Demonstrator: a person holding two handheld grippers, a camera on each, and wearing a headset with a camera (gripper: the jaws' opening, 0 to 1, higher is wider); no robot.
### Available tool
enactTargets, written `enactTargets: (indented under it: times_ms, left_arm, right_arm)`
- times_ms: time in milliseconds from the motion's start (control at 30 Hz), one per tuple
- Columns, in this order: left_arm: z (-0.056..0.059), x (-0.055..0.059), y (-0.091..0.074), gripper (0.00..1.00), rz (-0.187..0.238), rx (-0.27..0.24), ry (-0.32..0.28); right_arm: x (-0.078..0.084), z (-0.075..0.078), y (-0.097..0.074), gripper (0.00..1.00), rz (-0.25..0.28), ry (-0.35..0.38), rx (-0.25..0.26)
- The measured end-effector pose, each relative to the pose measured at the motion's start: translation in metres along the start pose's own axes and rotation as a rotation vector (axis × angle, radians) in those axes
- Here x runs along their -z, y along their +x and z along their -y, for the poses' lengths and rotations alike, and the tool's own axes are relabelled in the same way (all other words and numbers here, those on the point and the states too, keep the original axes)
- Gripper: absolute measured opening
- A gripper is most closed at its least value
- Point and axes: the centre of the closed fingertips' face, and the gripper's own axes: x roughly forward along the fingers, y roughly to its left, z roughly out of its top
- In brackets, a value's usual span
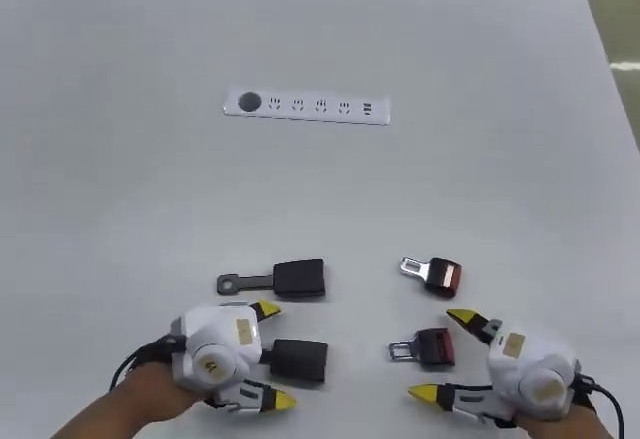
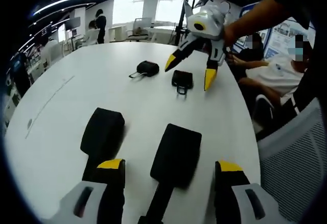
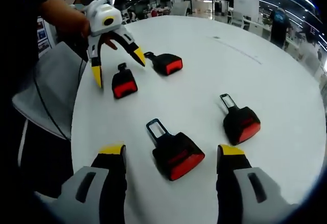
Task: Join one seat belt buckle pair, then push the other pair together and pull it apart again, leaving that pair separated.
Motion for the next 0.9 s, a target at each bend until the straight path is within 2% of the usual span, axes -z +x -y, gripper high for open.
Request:
enactTargets:
  times_ms: [33, 167, 367, 467, 567, 633, 700, 800, 900]
  left_arm:
    - [0.000, -0.001, 0.002, 0.72, -0.007, 0.006, 0.021]
    - [0.002, 0.002, 0.007, 0.67, -0.032, 0.031, 0.071]
    - [0.003, 0.006, 0.012, 0.60, -0.048, 0.047, 0.112]
    - [0.003, 0.005, 0.012, 0.56, -0.050, 0.046, 0.146]
    - [0.001, 0.007, 0.012, 0.50, -0.054, 0.033, 0.172]
    - [0.001, 0.006, 0.012, 0.48, -0.052, 0.028, 0.199]
    - [0.001, 0.006, 0.012, 0.42, -0.045, 0.028, 0.185]
    - [0.003, 0.005, 0.013, 0.36, -0.037, 0.042, 0.199]
    - [0.001, 0.004, 0.013, 0.35, -0.020, 0.031, 0.204]
  right_arm:
    - [0.001, 0.001, 0.001, 0.69, -0.016, -0.039, -0.019]
    - [0.007, 0.000, 0.005, 0.61, -0.059, -0.113, -0.082]
    - [0.015, 0.004, 0.007, 0.49, -0.116, -0.196, -0.118]
    - [0.017, 0.007, 0.006, 0.42, -0.123, -0.209, -0.129]
    - [0.019, 0.007, 0.006, 0.37, -0.139, -0.265, -0.152]
    - [0.019, 0.005, 0.006, 0.37, -0.141, -0.271, -0.146]
    - [0.019, 0.004, 0.005, 0.37, -0.144, -0.277, -0.148]
    - [0.020, 0.001, 0.005, 0.36, -0.145, -0.265, -0.142]
    - [0.019, 0.000, 0.004, 0.36, -0.148, -0.243, -0.121]
